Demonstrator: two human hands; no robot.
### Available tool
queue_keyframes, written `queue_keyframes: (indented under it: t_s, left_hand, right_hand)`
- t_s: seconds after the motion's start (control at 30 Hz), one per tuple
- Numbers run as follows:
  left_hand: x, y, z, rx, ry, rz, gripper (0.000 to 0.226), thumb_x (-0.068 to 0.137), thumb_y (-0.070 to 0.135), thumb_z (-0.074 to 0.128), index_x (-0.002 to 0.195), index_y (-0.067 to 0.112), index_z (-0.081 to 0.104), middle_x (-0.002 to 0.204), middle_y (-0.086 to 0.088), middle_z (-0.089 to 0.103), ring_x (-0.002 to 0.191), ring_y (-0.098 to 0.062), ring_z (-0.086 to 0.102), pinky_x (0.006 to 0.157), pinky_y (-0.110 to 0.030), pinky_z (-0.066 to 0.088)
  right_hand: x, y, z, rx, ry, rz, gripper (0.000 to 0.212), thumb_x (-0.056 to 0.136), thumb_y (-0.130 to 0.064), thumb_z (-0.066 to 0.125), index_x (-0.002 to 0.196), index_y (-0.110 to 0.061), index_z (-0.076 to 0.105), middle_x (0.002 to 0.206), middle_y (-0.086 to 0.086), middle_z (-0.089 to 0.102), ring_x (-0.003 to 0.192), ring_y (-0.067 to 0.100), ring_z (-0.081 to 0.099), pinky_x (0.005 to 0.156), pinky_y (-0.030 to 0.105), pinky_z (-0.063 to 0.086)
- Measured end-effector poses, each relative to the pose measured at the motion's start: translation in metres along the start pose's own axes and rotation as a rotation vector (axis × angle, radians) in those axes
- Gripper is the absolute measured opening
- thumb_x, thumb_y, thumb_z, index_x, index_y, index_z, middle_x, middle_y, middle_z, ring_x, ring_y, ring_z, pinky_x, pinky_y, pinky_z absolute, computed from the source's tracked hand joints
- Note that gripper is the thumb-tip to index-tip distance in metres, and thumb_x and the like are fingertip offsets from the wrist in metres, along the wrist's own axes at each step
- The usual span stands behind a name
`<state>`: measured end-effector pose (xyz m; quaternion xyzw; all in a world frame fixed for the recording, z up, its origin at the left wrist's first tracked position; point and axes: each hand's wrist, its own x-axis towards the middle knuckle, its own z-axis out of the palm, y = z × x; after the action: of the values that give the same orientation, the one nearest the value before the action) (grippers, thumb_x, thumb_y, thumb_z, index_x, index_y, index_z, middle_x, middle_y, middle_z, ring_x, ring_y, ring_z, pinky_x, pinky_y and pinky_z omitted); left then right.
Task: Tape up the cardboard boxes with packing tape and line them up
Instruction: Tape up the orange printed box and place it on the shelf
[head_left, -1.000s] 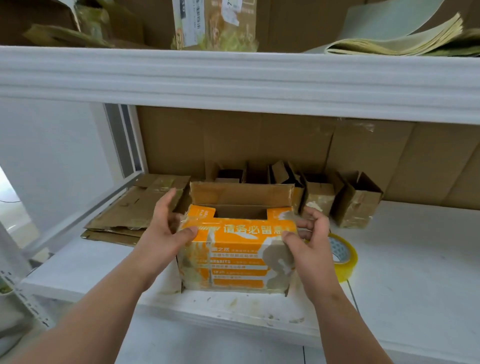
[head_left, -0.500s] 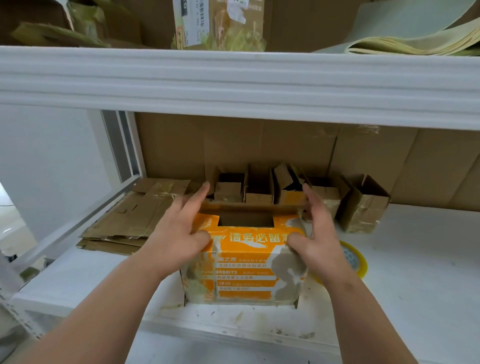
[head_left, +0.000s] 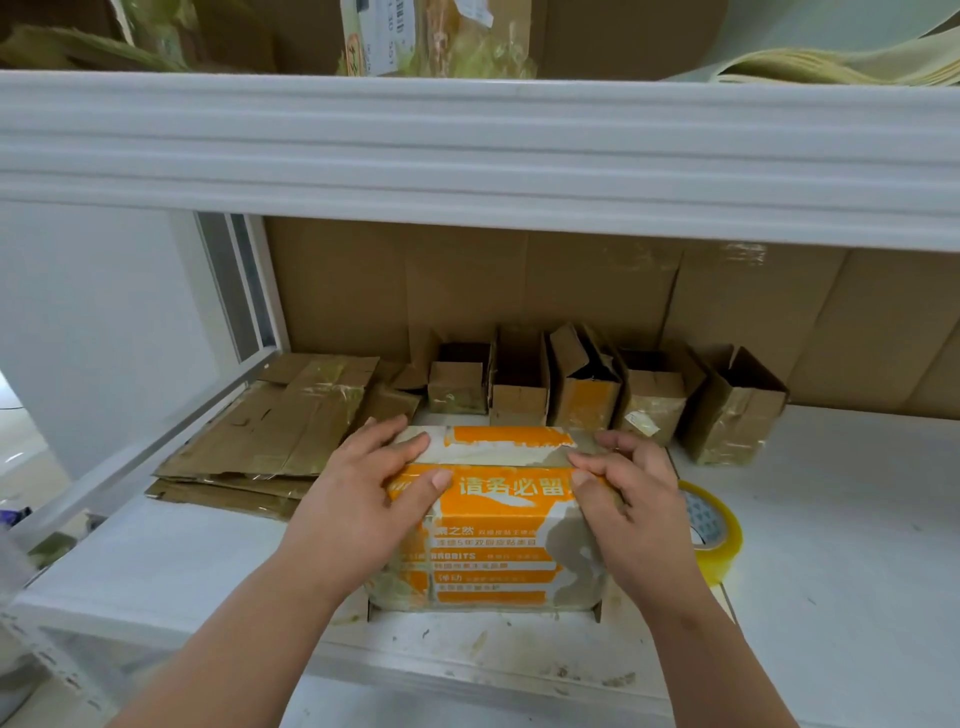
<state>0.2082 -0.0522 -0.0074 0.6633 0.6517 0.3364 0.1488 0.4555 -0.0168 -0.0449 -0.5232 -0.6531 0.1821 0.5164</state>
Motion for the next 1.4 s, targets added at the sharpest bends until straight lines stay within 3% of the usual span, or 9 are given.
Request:
queue_keyframes:
  t_s: [0.17,0.27,0.43,0.67,0.8,1.0,1.17,1.3,1.4]
  left_hand:
    - [0.006,0.02,-0.007,0.552,-0.067,0.113,0.062,0.096,0.065,0.019,0.151,0.041,0.031,0.163,0.017,0.011,0.151,-0.01,-0.007,0.121,-0.042,-0.008]
    - [0.006,0.034,0.001,0.552,-0.166,0.175,0.055,0.103,0.05,0.011,0.156,0.037,0.009,0.164,0.017,0.005,0.15,-0.003,-0.005,0.121,-0.036,-0.008]
    - [0.003,0.037,0.001,0.666,-0.319,0.164,0.098,0.074,0.082,-0.01,0.157,0.031,-0.003,0.164,0.016,-0.005,0.15,-0.004,-0.008,0.124,-0.038,-0.004]
    - [-0.001,0.037,0.001,0.641,-0.324,0.194,0.1,0.068,0.087,-0.005,0.155,0.038,-0.007,0.165,0.014,-0.005,0.151,-0.008,-0.006,0.124,-0.039,-0.005]
    - [-0.004,0.041,0.002,0.646,-0.319,0.194,0.095,0.068,0.087,0.0,0.153,0.043,0.002,0.165,0.014,-0.005,0.151,-0.007,-0.007,0.123,-0.038,-0.006]
    - [-0.006,0.04,0.003,0.63,-0.314,0.188,0.106,0.06,0.091,-0.005,0.154,0.044,0.002,0.163,0.019,-0.008,0.149,-0.004,-0.011,0.123,-0.037,-0.008]
    - [-0.005,0.041,0.005,0.503,-0.22,0.173,0.11,0.059,0.092,-0.018,0.15,0.048,0.025,0.156,0.027,0.012,0.143,-0.006,0.004,0.121,-0.033,0.007]
    - [-0.004,0.042,0.006,0.503,-0.19,0.122,0.048,0.1,0.057,0.019,0.147,0.053,0.029,0.131,0.025,0.024,0.116,-0.003,0.016,0.111,-0.032,0.014]
    - [-0.002,0.045,0.005,0.466,-0.2,0.102,0.044,0.104,0.045,0.026,0.148,0.053,0.029,0.126,0.026,0.026,0.113,-0.001,0.016,0.107,-0.032,0.015]
  right_hand:
    - [0.003,-0.004,-0.002,-0.115,0.01,-0.056,0.03,0.084,-0.039,0.052,0.102,-0.036,0.077,0.116,-0.035,0.048,0.115,0.0,0.039,0.103,0.05,0.037]
    - [0.002,-0.007,-0.002,-0.126,0.013,-0.051,0.033,0.083,-0.037,0.05,0.104,-0.035,0.077,0.118,-0.024,0.053,0.113,-0.001,0.037,0.103,0.049,0.036]
    - [-0.002,-0.012,-0.005,-0.174,-0.006,-0.022,0.04,0.087,-0.041,0.044,0.113,-0.037,0.073,0.126,-0.026,0.052,0.121,0.001,0.036,0.108,0.04,0.026]
    - [-0.014,0.001,-0.028,0.033,0.137,0.2,0.053,0.093,-0.036,0.036,0.144,-0.026,0.049,0.146,-0.007,0.049,0.134,0.009,0.042,0.115,0.038,0.032]
    - [-0.008,0.033,-0.043,-0.466,-0.158,0.526,0.054,0.091,-0.022,0.052,0.144,-0.022,0.045,0.144,0.004,0.052,0.134,0.026,0.043,0.116,0.043,0.028]
    - [-0.018,0.059,-0.041,-0.829,-0.305,0.462,0.043,0.096,-0.032,0.046,0.139,-0.036,0.046,0.139,-0.011,0.05,0.139,0.011,0.033,0.12,0.05,0.007]
    - [-0.01,0.047,-0.048,-0.429,0.011,0.518,0.032,0.098,-0.027,0.052,0.13,-0.025,0.058,0.129,0.001,0.06,0.124,0.025,0.049,0.113,0.041,0.023]
    - [-0.007,0.02,-0.057,-0.116,0.172,0.366,0.029,0.097,-0.023,0.058,0.126,-0.019,0.059,0.12,0.005,0.061,0.115,0.033,0.053,0.107,0.055,0.035]
    - [-0.007,-0.015,-0.064,0.005,0.179,0.187,0.025,0.095,-0.022,0.061,0.121,-0.021,0.06,0.11,-0.004,0.06,0.107,0.024,0.055,0.098,0.053,0.044]
